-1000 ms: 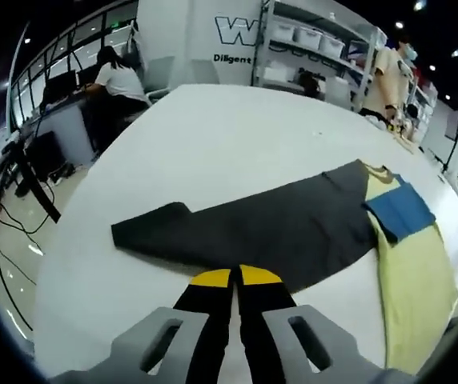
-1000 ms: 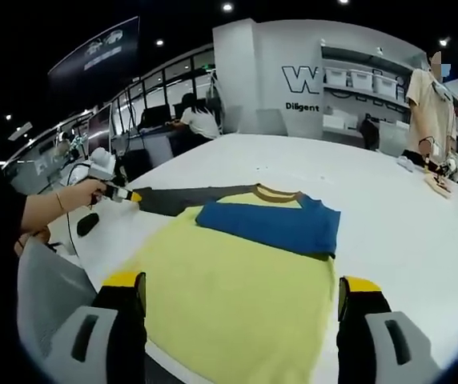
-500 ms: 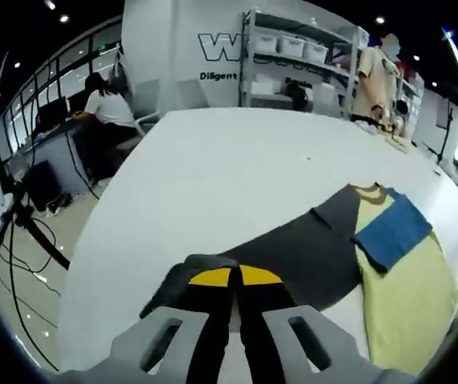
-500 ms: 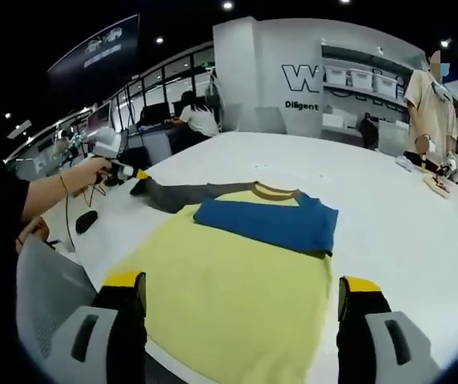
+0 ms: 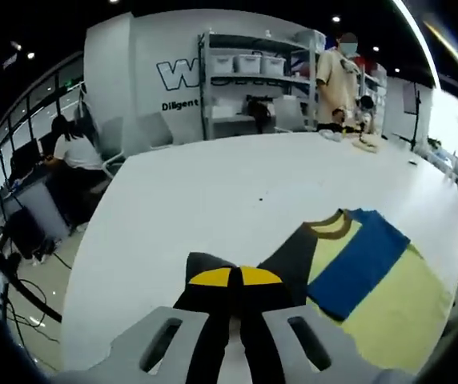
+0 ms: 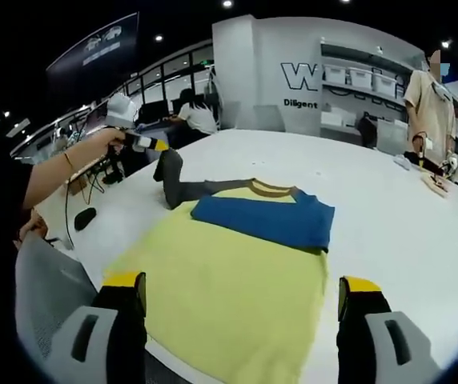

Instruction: Fold the garment on the visible template until the final outline fits inside the template.

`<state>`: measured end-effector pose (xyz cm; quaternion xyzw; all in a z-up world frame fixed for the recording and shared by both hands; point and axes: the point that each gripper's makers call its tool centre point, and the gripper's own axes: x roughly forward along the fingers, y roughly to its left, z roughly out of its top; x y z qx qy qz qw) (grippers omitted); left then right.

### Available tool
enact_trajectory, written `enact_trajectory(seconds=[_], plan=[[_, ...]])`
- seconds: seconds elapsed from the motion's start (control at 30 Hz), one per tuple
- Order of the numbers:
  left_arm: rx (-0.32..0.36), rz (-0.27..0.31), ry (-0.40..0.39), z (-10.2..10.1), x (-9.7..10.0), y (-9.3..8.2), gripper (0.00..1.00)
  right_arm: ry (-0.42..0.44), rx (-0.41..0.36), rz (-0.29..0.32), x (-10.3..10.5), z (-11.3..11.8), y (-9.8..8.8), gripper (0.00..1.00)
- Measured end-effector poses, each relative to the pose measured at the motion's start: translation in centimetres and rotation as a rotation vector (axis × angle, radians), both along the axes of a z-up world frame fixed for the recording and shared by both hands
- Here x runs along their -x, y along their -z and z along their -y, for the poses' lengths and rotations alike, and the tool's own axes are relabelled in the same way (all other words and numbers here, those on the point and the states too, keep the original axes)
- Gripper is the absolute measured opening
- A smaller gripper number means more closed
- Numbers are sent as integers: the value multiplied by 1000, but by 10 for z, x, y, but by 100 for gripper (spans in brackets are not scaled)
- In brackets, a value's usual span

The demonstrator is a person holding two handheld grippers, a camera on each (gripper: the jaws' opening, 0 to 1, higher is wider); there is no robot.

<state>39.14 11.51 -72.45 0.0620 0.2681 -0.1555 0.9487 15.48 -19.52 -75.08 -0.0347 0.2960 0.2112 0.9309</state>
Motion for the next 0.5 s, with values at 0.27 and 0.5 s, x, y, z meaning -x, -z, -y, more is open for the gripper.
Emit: enact_trajectory(seconds=[0.27, 0.5], plan=[[23, 27, 94, 51, -7, -12, 1, 9, 14, -3, -1, 5, 1, 99], [9, 45, 166, 94, -11, -14, 1, 28, 14, 5, -2, 12, -3, 99]])
